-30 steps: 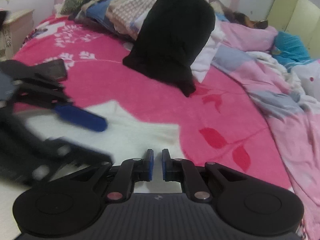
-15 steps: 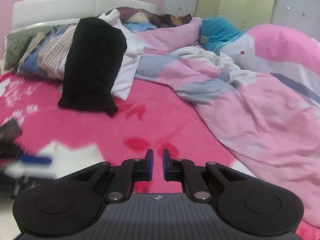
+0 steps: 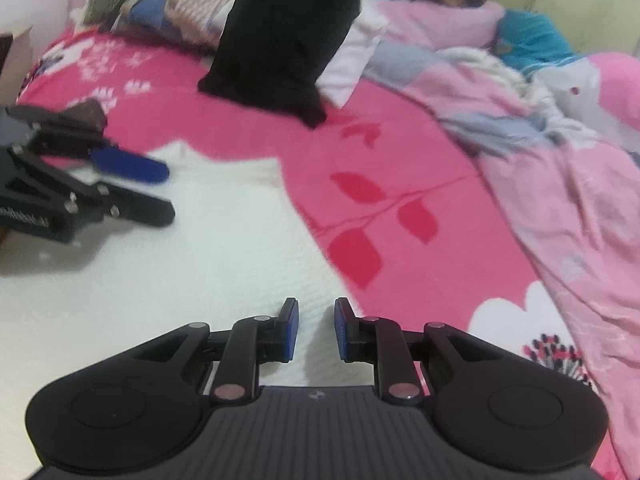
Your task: Fold clothes
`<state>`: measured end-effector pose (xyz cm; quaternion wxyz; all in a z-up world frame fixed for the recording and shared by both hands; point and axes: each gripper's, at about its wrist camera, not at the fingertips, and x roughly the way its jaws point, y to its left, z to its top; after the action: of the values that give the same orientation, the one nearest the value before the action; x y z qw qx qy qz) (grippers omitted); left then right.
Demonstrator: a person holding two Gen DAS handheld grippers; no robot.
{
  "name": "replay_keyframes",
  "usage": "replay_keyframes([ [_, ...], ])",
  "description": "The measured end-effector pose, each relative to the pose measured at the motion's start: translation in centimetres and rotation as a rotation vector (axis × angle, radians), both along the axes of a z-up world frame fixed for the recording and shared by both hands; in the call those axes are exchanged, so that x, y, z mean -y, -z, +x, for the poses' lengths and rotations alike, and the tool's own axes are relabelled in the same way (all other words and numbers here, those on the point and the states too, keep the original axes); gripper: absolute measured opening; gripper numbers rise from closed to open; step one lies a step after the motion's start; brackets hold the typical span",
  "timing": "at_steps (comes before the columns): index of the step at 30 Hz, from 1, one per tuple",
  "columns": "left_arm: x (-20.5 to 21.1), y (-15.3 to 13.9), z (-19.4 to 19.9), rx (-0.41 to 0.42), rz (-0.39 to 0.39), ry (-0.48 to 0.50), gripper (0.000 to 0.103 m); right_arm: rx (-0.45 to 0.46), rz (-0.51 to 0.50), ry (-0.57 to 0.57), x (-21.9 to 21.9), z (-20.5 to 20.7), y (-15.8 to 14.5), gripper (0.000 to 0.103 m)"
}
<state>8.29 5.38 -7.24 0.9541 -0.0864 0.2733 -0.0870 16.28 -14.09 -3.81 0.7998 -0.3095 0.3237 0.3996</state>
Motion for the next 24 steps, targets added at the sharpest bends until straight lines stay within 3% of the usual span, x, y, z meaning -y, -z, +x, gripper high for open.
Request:
replay_keyframes([
  [15, 0.0, 0.1, -0.1, 0.006, -0.001, 0.001, 0.043, -0.070, 0.007, 0.010, 0.2, 1.3, 0.2, 0.022],
  [17, 0.0, 0.1, -0.1, 0.007, -0.002, 0.001, 0.043, -0.037, 0.008, 0.021, 0.1, 0.7, 0.1, 0.009],
  [19, 0.0, 0.1, -0.2, 0.008, -0.003, 0.001, 0.043, 0.039, -0.001, 0.026, -0.2, -0.5, -0.2, 0.004],
  [24, 0.2, 0.1, -0.2, 0.011, 0.002, -0.003, 0.043, 0.218, -0.032, 0.038, -0.9, -2.2, -0.4, 0.002],
])
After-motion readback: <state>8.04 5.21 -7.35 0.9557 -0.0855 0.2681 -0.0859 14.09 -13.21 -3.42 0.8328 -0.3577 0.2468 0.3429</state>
